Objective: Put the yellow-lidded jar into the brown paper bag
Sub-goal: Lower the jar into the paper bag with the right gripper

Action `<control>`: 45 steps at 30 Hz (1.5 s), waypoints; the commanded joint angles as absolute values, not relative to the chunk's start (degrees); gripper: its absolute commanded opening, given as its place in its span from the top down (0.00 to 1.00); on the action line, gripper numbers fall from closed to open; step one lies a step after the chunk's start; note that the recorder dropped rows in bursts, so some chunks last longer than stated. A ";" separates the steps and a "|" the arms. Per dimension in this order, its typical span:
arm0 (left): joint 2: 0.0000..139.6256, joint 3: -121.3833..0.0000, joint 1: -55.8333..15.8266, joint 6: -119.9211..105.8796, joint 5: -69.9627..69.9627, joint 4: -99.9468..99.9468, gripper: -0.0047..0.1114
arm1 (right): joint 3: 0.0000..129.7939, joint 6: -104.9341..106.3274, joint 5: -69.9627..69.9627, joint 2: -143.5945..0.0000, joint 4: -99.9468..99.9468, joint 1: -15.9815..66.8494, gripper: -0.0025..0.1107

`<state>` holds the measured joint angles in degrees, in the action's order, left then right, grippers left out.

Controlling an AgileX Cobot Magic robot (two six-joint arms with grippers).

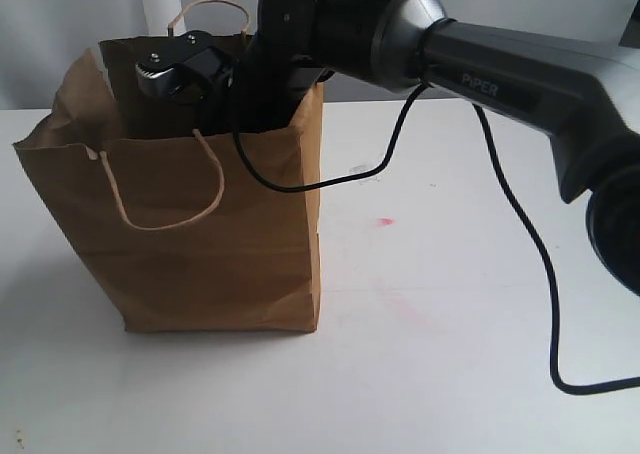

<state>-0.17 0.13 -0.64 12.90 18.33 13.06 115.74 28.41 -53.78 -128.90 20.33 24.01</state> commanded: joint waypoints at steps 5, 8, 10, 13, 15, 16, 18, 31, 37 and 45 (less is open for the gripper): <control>0.00 0.00 -0.92 13.12 17.79 12.85 0.95 | 115.78 27.65 -55.45 -129.51 19.45 23.83 0.63; 0.00 0.00 -0.92 13.12 17.79 12.85 0.95 | 115.78 27.65 -56.74 -129.51 19.45 23.83 0.45; 0.00 0.00 -0.92 13.12 17.79 12.85 0.95 | 115.78 27.65 -57.10 -129.51 19.45 23.83 0.37; 0.00 0.00 -0.92 13.12 17.79 12.85 0.95 | 115.78 27.65 -57.10 -129.51 19.45 23.83 0.29; 0.00 0.00 -0.92 13.12 17.79 12.85 0.95 | 115.78 27.65 -57.10 -129.51 19.45 23.83 0.27; 0.00 0.00 -0.92 13.12 17.79 12.85 0.95 | 115.78 27.65 -57.10 -129.51 19.45 23.83 0.26; 0.00 0.00 -0.92 13.12 17.79 12.85 0.95 | 115.78 27.65 -57.10 -129.51 19.45 23.83 0.25; 0.00 0.00 -0.92 13.12 17.79 12.85 0.95 | 115.78 28.40 -57.10 -129.51 19.45 23.83 0.05; 0.00 0.00 -0.92 13.12 17.79 12.85 0.95 | 115.78 28.40 -57.00 -129.51 19.45 23.83 0.05; 0.00 0.00 -0.92 13.12 17.79 12.85 0.95 | 115.78 28.40 -55.13 -126.41 19.81 23.97 0.05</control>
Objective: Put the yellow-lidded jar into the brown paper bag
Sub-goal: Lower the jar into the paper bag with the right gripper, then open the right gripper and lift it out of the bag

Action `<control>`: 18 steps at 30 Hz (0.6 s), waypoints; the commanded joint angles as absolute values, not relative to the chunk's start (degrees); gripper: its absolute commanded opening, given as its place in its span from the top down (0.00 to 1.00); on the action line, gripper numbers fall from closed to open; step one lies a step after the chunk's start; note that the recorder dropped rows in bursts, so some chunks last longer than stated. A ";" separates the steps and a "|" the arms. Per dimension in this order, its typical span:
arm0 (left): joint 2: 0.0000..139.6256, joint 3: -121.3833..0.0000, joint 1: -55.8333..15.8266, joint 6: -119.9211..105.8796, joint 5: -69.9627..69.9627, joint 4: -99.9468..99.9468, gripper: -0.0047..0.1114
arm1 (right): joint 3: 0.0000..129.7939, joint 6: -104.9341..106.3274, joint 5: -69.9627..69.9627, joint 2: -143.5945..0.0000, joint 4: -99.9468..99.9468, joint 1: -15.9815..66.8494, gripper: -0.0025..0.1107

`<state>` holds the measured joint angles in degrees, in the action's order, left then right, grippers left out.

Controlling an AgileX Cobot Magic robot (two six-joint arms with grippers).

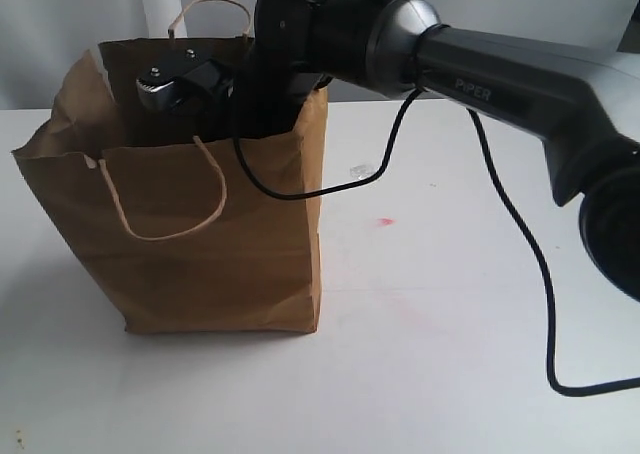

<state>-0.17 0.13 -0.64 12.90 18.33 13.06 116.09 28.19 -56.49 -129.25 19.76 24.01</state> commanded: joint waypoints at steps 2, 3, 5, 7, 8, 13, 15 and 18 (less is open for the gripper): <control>0.00 0.00 -0.92 13.12 17.79 12.85 0.95 | 115.78 28.40 -54.71 -124.98 19.90 23.97 0.05; 0.00 0.00 -0.92 13.12 17.79 12.85 0.95 | 115.78 28.40 -54.34 -124.14 19.90 23.97 0.05; 0.00 0.00 -0.92 13.12 17.79 12.85 0.95 | 115.78 28.40 -54.14 -122.56 20.03 23.97 0.05; 0.00 0.00 -0.92 13.12 17.79 12.85 0.95 | 115.78 28.40 -54.01 -120.75 20.16 23.97 0.05; 0.00 0.00 -0.92 13.12 17.79 12.85 0.95 | 115.78 28.40 -54.01 -119.86 20.50 23.97 0.05; 0.00 0.00 -0.92 13.12 17.79 12.85 0.95 | 115.78 28.40 -54.49 -115.76 22.26 23.97 0.06; 0.00 0.00 -0.92 13.12 17.79 12.85 0.95 | 115.78 28.40 -54.49 -114.29 23.00 23.97 0.10; 0.00 0.00 -0.92 13.12 17.79 12.85 0.95 | 115.78 28.40 -54.49 -112.87 23.00 23.97 0.23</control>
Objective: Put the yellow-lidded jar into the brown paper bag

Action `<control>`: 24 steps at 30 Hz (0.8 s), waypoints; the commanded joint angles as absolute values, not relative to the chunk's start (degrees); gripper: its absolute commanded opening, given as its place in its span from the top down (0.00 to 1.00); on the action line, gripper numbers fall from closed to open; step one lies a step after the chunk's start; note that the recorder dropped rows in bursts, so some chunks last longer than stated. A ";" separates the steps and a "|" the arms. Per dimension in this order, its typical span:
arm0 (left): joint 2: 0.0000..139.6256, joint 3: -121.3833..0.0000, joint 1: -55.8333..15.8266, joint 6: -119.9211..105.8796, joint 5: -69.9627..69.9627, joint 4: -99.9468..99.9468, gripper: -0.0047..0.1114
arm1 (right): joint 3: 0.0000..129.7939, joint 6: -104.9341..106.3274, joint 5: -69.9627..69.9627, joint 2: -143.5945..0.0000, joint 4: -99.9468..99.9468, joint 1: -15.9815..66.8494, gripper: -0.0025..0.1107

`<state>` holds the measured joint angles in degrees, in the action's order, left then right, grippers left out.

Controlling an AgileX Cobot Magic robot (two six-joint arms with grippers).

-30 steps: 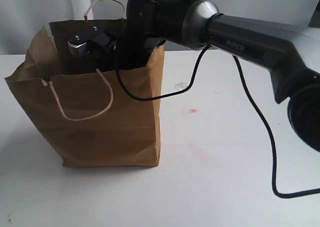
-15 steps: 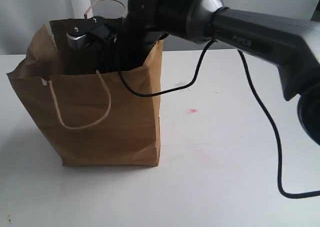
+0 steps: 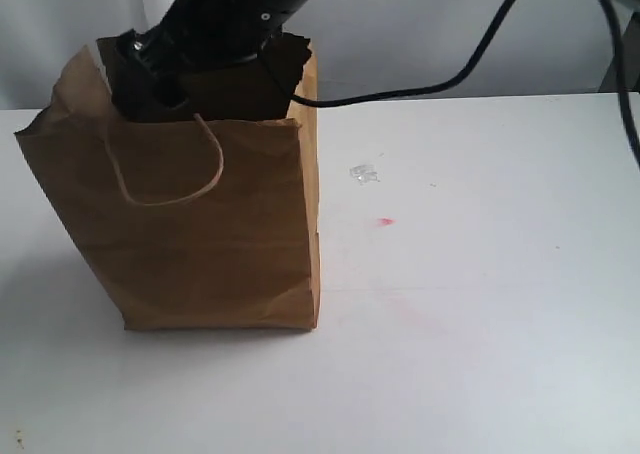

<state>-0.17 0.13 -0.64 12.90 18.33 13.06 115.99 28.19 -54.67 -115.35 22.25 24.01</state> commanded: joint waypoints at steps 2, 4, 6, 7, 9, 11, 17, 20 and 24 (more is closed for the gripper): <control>0.00 0.00 -0.92 13.12 17.79 12.85 0.95 | 115.78 27.95 -54.67 -112.16 23.00 23.97 0.38; 0.00 0.00 -0.92 13.12 17.79 12.85 0.95 | 115.78 27.80 -55.20 -111.39 23.16 23.97 0.57; 0.00 0.00 -0.92 13.12 17.79 12.85 0.95 | 115.78 27.80 -56.37 -110.61 23.16 23.97 0.77; 0.00 0.00 -0.92 13.12 17.79 12.85 0.95 | 115.78 27.80 -57.36 -110.11 23.16 23.97 0.86; 0.00 0.00 -0.92 13.12 17.79 12.85 0.95 | 115.78 27.66 -59.32 -109.41 23.16 23.97 0.98; 0.00 0.00 -0.92 13.12 17.79 12.85 0.95 | 115.78 27.17 -61.47 -108.30 22.89 23.97 0.98; 0.00 0.00 -0.92 13.12 17.79 12.85 0.95 | 115.78 25.16 -69.96 -104.72 17.99 23.97 0.98; 0.00 0.00 -0.92 13.12 17.79 12.85 0.95 | 114.83 23.89 -69.96 -101.94 17.99 23.97 0.98; 0.00 0.00 -0.92 13.12 17.79 12.85 0.95 | 107.80 22.31 -69.96 -95.40 18.23 24.05 0.98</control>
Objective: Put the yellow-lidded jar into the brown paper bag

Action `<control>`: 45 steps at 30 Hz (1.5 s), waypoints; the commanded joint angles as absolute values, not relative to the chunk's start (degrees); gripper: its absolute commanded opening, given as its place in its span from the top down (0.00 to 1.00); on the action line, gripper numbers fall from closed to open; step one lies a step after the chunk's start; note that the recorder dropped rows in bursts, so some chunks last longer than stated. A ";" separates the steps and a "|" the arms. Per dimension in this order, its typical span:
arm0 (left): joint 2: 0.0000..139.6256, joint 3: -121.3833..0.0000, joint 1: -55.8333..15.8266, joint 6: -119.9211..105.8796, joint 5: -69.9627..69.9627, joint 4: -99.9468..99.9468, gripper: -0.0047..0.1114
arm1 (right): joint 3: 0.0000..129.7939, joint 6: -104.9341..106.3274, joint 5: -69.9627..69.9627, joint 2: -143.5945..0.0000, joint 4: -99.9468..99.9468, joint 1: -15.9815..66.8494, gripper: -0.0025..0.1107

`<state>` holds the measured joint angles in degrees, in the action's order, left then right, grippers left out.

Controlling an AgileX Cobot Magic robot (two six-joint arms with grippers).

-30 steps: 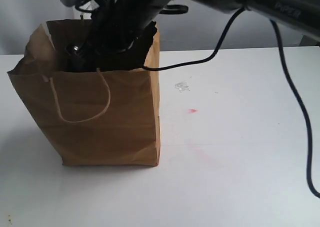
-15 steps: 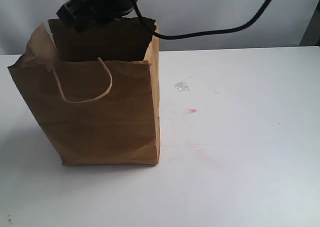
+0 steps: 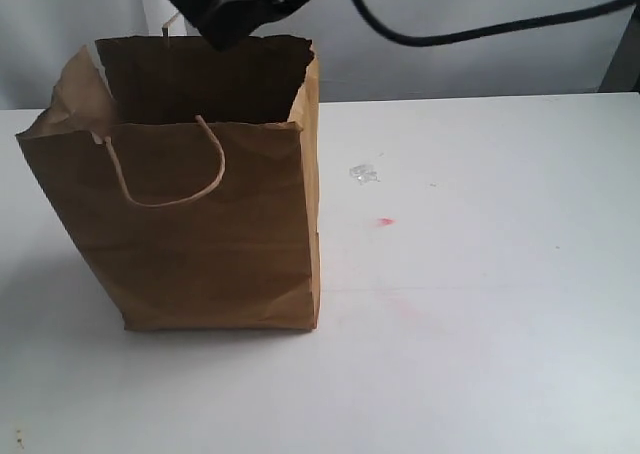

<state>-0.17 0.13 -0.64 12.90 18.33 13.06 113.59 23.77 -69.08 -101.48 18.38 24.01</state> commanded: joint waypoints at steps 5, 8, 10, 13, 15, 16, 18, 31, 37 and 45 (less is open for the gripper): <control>0.00 0.00 -0.92 13.12 17.79 12.85 0.95 | 90.61 21.88 -63.52 -83.14 17.97 24.05 0.98; 0.00 0.00 -0.92 13.12 17.79 12.85 0.95 | 77.93 20.30 -54.46 -75.36 18.52 24.05 0.98; 0.00 0.00 -0.92 13.12 17.79 12.85 0.95 | 70.60 19.91 -47.73 -70.58 19.70 24.05 0.98; 0.00 0.00 -0.92 13.12 17.79 12.85 0.95 | 54.31 19.64 -32.22 -60.37 23.33 24.05 0.98; 0.00 0.00 -0.92 13.12 17.79 12.85 0.95 | 48.59 19.39 -28.27 -56.90 25.71 24.05 0.98; 0.00 0.00 -0.92 13.12 17.79 12.85 0.95 | 47.01 19.27 -28.27 -55.95 26.85 24.05 0.98; 0.00 0.00 -0.92 13.12 17.79 12.85 0.95 | 44.58 19.29 -28.75 -54.62 27.14 24.05 0.98; 0.00 0.00 -0.92 13.12 17.79 12.85 0.95 | 38.81 20.91 -9.23 -41.93 14.91 23.34 0.98; 0.00 0.00 -0.92 13.12 17.79 12.85 0.95 | 19.57 20.91 4.51 -25.66 17.37 9.58 0.98; 0.00 0.00 -0.92 13.12 17.79 12.85 0.95 | 6.69 21.14 4.51 -7.95 17.18 3.40 0.98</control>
